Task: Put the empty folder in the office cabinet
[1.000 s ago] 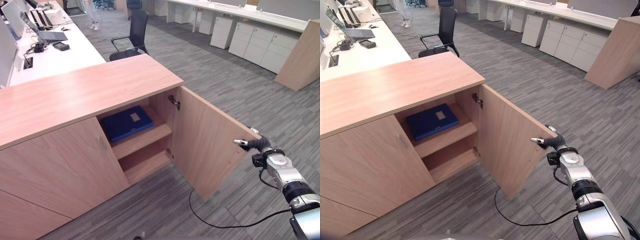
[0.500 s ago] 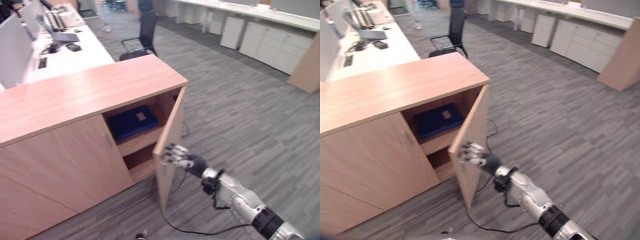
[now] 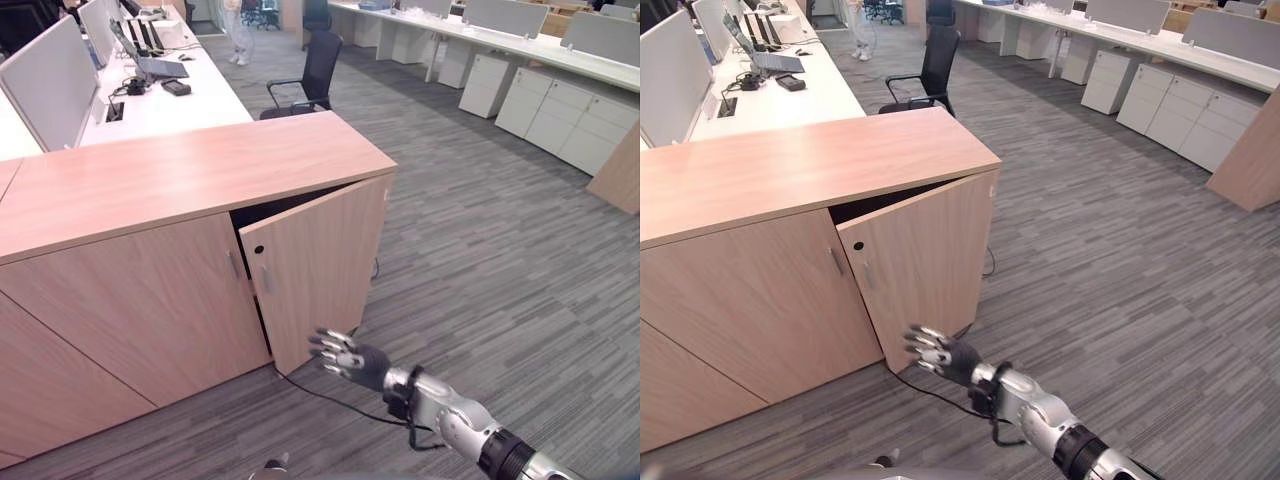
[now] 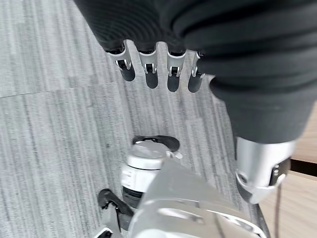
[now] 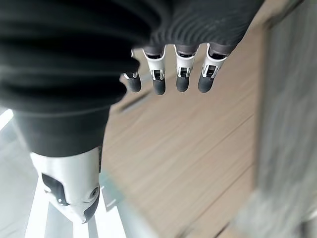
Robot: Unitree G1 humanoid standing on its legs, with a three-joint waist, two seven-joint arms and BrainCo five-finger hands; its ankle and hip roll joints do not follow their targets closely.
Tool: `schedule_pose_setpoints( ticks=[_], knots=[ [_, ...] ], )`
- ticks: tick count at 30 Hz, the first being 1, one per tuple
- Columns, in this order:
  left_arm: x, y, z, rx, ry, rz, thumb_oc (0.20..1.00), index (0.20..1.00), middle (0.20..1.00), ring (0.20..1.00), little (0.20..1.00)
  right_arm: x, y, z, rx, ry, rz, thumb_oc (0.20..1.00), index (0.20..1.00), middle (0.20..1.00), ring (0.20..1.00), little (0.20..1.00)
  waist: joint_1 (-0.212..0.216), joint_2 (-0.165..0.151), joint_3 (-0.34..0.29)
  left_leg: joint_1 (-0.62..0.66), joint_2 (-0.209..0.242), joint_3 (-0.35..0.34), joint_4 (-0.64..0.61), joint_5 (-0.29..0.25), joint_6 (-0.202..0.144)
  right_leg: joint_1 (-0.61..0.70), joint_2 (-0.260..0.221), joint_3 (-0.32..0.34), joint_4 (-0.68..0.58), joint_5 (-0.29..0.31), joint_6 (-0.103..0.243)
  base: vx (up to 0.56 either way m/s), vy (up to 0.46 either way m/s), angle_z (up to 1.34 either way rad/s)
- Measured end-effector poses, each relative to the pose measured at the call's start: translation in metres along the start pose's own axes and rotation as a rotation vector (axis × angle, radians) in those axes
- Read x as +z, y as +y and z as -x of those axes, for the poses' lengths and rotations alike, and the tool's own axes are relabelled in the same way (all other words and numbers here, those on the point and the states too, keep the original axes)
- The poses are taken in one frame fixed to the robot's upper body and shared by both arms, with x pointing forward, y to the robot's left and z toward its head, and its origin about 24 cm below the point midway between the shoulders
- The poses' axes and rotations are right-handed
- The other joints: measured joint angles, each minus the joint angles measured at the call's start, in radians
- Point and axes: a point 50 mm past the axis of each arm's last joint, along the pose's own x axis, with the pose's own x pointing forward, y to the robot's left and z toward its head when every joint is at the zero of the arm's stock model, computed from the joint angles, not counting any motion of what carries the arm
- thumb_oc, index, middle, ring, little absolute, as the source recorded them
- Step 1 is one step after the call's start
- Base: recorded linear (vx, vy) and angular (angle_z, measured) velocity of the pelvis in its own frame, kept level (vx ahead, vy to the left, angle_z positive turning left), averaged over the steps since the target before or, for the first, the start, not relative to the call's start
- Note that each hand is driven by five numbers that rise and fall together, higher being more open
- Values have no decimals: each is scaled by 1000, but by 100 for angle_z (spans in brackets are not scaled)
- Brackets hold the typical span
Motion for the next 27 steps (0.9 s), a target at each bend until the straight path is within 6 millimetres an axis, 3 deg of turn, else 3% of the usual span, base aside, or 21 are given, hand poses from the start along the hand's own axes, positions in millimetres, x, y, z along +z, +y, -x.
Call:
schedule_pose_setpoints(
  ticks=[1, 3, 4, 5, 6, 7, 8, 10, 13, 16, 23, 27],
  knots=[
    [8, -1, -1, -6, -29, -16, 1000, 1000, 1000, 1000, 1000, -24, -17, 6, -117, 100, -19, 1000, 1000, 1000, 1000, 1000, 7, -3, 10, -14, 6, -21, 13, 2, -7, -2, -1, -11, -4, -6, -8, -198, -143, 44],
    [31, -13, -2, -23, -100, -68, 1000, 1000, 1000, 1000, 1000, -39, -25, 11, -173, 187, 61, 1000, 1000, 1000, 1000, 1000, 16, -2, 64, -61, 12, -60, 36, 52, -28, -8, 28, -22, 20, -27, -23, -206, -125, 120],
    [70, -21, -2, -26, -197, -93, 1000, 1000, 1000, 1000, 1000, -66, -32, 13, -297, 301, 9, 1000, 1000, 1000, 1000, 1000, 9, -42, 74, -106, 1, 94, -7, 168, -15, -1, 0, -107, -48, -9, -89, -67, 0, 170],
    [84, -24, 0, -31, -254, -79, 1000, 1000, 1000, 1000, 1000, -72, -28, 8, -309, 332, -13, 1000, 1000, 1000, 1000, 1000, 45, -65, 81, -96, 26, 237, 72, 98, 56, 15, 1, -127, -94, 11, -108, -93, 69, 173],
    [85, -23, 0, -23, -254, -75, 1000, 1000, 1000, 1000, 1000, -70, -25, 3, -311, 311, -31, 1000, 1000, 1000, 1000, 1000, 34, -71, 95, -71, 39, 278, 123, 71, 59, 59, 12, -165, -153, 42, -109, -72, 71, 102],
    [89, -24, 0, -18, -263, -80, 1000, 1000, 1000, 1000, 1000, -87, -25, 10, -380, 319, -127, 1000, 1000, 1000, 1000, 1000, 12, -81, 98, -11, 55, 352, 193, 4, 46, 118, 20, -268, -241, 84, -78, -79, 161, 158],
    [89, -29, 0, -25, -266, -91, 1000, 1000, 1000, 1000, 1000, -100, -28, 19, -452, 345, -207, 1000, 1000, 1000, 1000, 1000, 3, -90, 95, 16, 60, 401, 219, -41, 43, 147, 18, -307, -273, 96, -66, -35, 174, 163],
    [87, -40, 0, -60, -274, -92, 1000, 1000, 1000, 1000, 1000, -124, -34, 43, -546, 458, -259, 1000, 1000, 1000, 1000, 1000, 1, -66, 73, 66, 64, 386, 194, -73, 25, 151, 37, -355, -309, 108, -41, -18, 228, 102],
    [63, -41, -3, -67, -197, -84, 1000, 1000, 1000, 1000, 1000, -122, -48, 56, -617, 461, -244, 1000, 1000, 1000, 1000, 1000, -13, -6, 69, 145, 43, 326, 52, -109, 21, 140, 61, -380, -313, 122, -44, 14, 253, 32],
    [56, -37, -3, -65, -179, -100, 1000, 1000, 1000, 1000, 1000, -128, -58, 74, -710, 466, -284, 1000, 1000, 1000, 1000, 1000, -36, 32, 40, 142, -16, 276, -48, -123, 29, 133, 13, -445, -268, 120, -13, 1, 208, 59],
    [45, -31, -2, -71, -161, -143, 1000, 1000, 1000, 1000, 1000, -133, -54, 73, -738, 453, -335, 1000, 1000, 1000, 1000, 1000, -26, 45, -23, 130, -94, 215, -88, -119, 97, 104, -96, -460, -151, 123, 7, -9, 145, 26],
    [49, -33, -1, -78, -195, -144, 1000, 1000, 1000, 1000, 1000, -137, -52, 77, -757, 463, -349, 1000, 1000, 1000, 1000, 1000, -26, 54, -33, 119, -119, 173, -83, -109, 116, 109, -120, -459, -149, 132, 27, -9, 126, 44]
  ],
)
